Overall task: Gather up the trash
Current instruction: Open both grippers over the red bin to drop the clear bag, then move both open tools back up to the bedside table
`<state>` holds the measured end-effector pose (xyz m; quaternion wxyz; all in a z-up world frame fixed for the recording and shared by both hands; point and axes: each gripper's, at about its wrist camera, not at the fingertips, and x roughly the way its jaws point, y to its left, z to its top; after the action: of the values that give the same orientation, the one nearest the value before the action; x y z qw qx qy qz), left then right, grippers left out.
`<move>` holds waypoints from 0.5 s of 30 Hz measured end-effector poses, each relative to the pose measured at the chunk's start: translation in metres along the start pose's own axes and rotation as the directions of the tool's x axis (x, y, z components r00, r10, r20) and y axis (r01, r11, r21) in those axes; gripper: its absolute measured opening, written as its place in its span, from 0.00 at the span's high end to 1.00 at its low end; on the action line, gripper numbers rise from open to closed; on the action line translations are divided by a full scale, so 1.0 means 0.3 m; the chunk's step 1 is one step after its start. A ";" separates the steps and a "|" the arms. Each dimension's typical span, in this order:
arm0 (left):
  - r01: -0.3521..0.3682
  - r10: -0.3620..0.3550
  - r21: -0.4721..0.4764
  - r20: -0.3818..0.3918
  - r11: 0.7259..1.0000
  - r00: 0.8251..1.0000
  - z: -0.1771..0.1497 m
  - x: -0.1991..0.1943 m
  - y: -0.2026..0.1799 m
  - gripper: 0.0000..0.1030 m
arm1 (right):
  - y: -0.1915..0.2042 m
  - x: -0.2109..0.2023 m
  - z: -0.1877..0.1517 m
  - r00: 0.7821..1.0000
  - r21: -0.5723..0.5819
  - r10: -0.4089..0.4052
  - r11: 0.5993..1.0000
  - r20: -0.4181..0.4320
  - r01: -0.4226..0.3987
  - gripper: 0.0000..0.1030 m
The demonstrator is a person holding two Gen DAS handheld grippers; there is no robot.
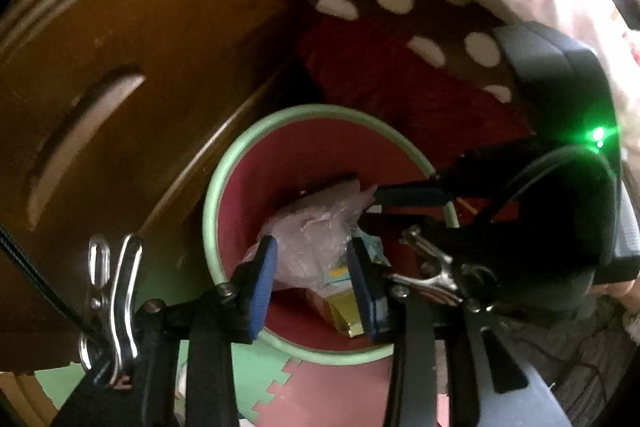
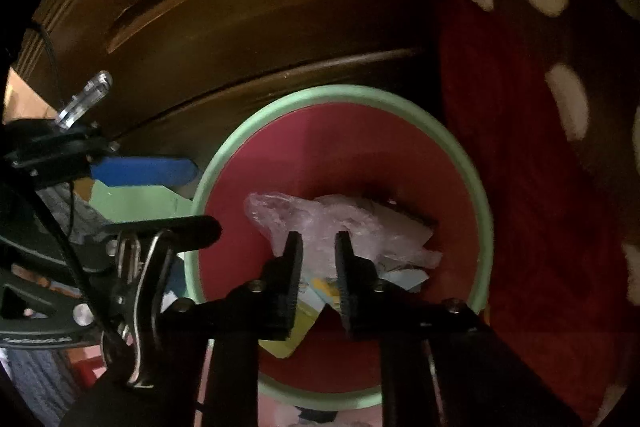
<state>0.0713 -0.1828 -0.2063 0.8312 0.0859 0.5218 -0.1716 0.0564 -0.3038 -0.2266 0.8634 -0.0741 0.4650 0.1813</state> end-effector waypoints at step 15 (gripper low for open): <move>0.031 -0.044 0.070 0.198 0.997 0.979 -0.016 -0.374 -0.073 0.63 | 0.072 -0.344 0.018 0.968 -0.133 -0.040 0.988 0.250 0.075 0.77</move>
<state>0.0146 -0.1795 -0.1070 0.8726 0.0861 0.4316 -0.2121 0.0006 -0.3075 -0.1371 0.9119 -0.1255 0.3379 0.1963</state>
